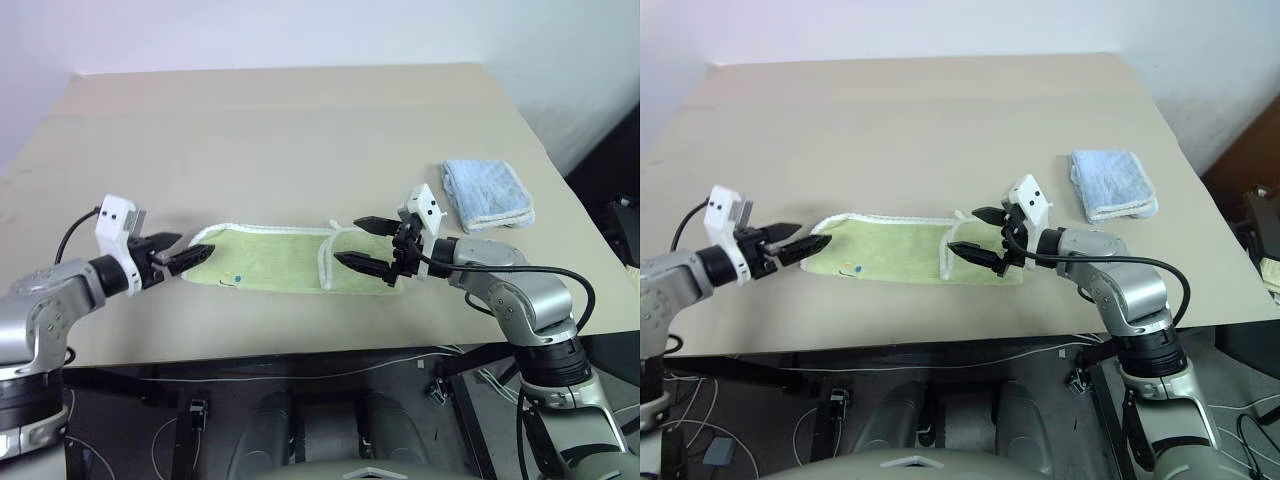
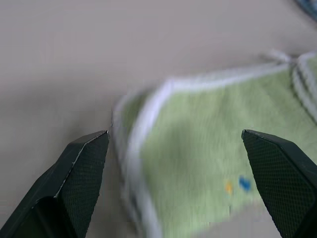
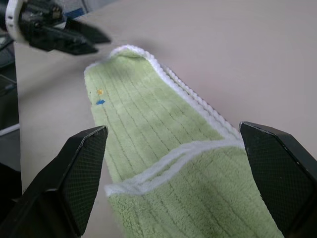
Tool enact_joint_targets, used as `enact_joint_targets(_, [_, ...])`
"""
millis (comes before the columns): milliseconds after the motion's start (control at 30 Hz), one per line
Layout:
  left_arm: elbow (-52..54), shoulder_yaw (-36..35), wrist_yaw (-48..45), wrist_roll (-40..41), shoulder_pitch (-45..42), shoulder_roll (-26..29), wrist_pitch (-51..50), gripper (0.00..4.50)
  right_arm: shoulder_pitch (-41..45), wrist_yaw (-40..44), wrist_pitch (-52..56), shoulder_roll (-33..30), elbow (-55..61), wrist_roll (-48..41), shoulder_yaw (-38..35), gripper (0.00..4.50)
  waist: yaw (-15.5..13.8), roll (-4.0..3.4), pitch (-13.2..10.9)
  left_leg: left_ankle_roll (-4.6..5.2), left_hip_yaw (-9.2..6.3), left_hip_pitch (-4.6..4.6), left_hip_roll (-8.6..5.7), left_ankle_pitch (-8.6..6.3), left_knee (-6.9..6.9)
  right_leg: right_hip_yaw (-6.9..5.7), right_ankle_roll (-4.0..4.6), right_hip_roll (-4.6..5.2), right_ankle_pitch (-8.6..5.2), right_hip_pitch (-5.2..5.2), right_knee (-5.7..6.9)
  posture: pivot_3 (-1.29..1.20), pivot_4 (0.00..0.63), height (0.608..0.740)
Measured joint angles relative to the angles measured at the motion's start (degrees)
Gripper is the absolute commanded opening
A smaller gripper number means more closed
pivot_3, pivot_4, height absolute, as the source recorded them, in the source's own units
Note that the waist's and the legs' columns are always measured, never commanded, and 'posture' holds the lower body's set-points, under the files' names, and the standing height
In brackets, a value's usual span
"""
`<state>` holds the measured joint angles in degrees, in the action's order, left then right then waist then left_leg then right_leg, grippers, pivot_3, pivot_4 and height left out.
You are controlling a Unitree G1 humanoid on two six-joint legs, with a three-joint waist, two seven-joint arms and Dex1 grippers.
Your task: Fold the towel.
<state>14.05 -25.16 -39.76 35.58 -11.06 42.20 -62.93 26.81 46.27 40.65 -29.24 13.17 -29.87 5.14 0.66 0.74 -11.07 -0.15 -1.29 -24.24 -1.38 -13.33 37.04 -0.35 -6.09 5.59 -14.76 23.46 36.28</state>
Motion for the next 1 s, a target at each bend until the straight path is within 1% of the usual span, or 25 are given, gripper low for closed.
enact_joint_targets(33, [0.9, -0.72, 0.89, 0.62, 0.5, 0.29, -2.39, 4.5, 0.13, 0.41, -0.14, -0.21, -0.05, 0.1, 0.1, 4.48, -0.05, 0.0, 0.0, 0.0, 0.0, 0.0, 0.0, 0.0, 0.0, 0.0, 0.0, 0.01, 0.0, 0.0, 0.0, 0.0, 0.15, 0.74])
enact_joint_targets(67, [2.5, -2.58, 2.43, 2.01, 1.05, 0.59, -7.47, 4.5, 0.39, 1.09, -0.5, -0.45, -0.31, 0.32, 0.21, 4.48, -0.04, 0.0, 0.0, 0.0, -0.02, 0.0, 0.0, 0.0, -0.01, 0.0, 0.01, 0.0, 0.0, 0.0, 0.0, 0.0, 0.15, 0.74])
enact_joint_targets(133, [4.22, -6.05, 4.09, 4.56, 1.26, 0.18, -14.11, 4.5, 0.62, 1.75, -1.25, -0.85, -1.28, 0.55, 0.18, 4.48, -0.03, 0.0, 0.0, -0.01, -0.02, 0.0, 0.0, -0.01, 0.0, 0.0, 0.02, 0.0, 0.0, -0.01, 0.0, 0.0, 0.15, 0.74])
enact_joint_targets(200, [5.92, -10.16, 6.12, 7.09, 0.69, -1.85, -20.83, 4.5, 0.79, 2.4, -1.87, -1.05, -2.49, 1.14, 0.18, 4.48, -0.02, 0.0, 0.0, -0.01, -0.02, 0.01, -0.01, 0.0, 0.0, -0.01, 0.02, 0.0, 0.0, -0.01, -0.01, 0.0, 0.15, 0.74])
enact_joint_targets(300, [6.36, -13.93, 9.65, 8.67, -1.39, -5.79, -27.5, 4.5, 1.3, 2.79, -2.44, -1.02, -3.72, 1.74, 0.19, 4.48, -0.03, 0.01, 0.0, -0.03, -0.02, 0.01, -0.01, 0.0, 0.0, -0.01, 0.03, -0.02, 0.02, -0.01, -0.01, 0.0, 0.15, 0.74])
enact_joint_targets(467, [4.28, -16.1, 17.86, 9.66, -2.67, -11.59, -29.13, 4.5, 1.54, 2.22, -3.52, -0.41, -4.73, 2.72, 0.19, 4.48, -0.03, 0.01, 0.01, -0.07, -0.01, 0.02, -0.01, 0.02, -0.02, 0.0, 0.04, -0.02, 0.03, 0.01, 0.01, 0.0, 0.15, 0.74])
enact_joint_targets(600, [1.43, -17.48, 22.15, 11.83, -5.23, -13.54, -29.13, 4.5, 1.55, 1.61, -3.77, 0.07, -4.74, 3.37, 0.19, 4.48, -0.32, 0.01, 0.01, -0.14, -0.02, 0.05, -0.02, 0.05, -0.01, -0.01, 0.12, -0.01, 0.07, -0.02, 0.01, 0.0, 0.15, 0.74])
enact_joint_targets(767, [-3.8, -19.86, 28.29, 13.67, -10.54, -17.65, -29.11, 4.5, 1.63, 1.22, -4.35, 0.28, -5.61, 4.78, 0.21, 4.48, -0.97, 0.0, 0.03, -0.18, -0.02, 0.16, -0.03, 0.08, 0.02, -0.01, 0.22, -0.03, 0.12, -0.11, 0.0, 0.0, 0.15, 0.74])
enact_joint_targets(867, [-4.96, -20.9, 31.77, 15.03, -12.33, -20.25, -29.03, 4.5, 1.96, 0.92, -4.34, 0.69, -5.65, 5.03, 0.21, 4.48, -1.52, -0.04, 0.05, -0.21, -0.02, 0.18, -0.04, 0.1, 0.02, -0.01, 0.22, -0.02, 0.12, -0.14, 0.01, 0.0, 0.15, 0.74])
enact_joint_targets(1000, [-5.32, -22.04, 35.92, 17.13, -13.49, -22.33, -28.95, 4.5, 2.34, 0.77, -4.32, 0.57, -5.65, 5.43, 0.22, 4.48, -1.78, -0.04, 0.07, -0.22, -0.02, 0.19, -0.1, 0.11, 0.05, -0.02, 0.21, 0.0, 0.12, -0.21, 0.0, 0.0, 0.15, 0.74])
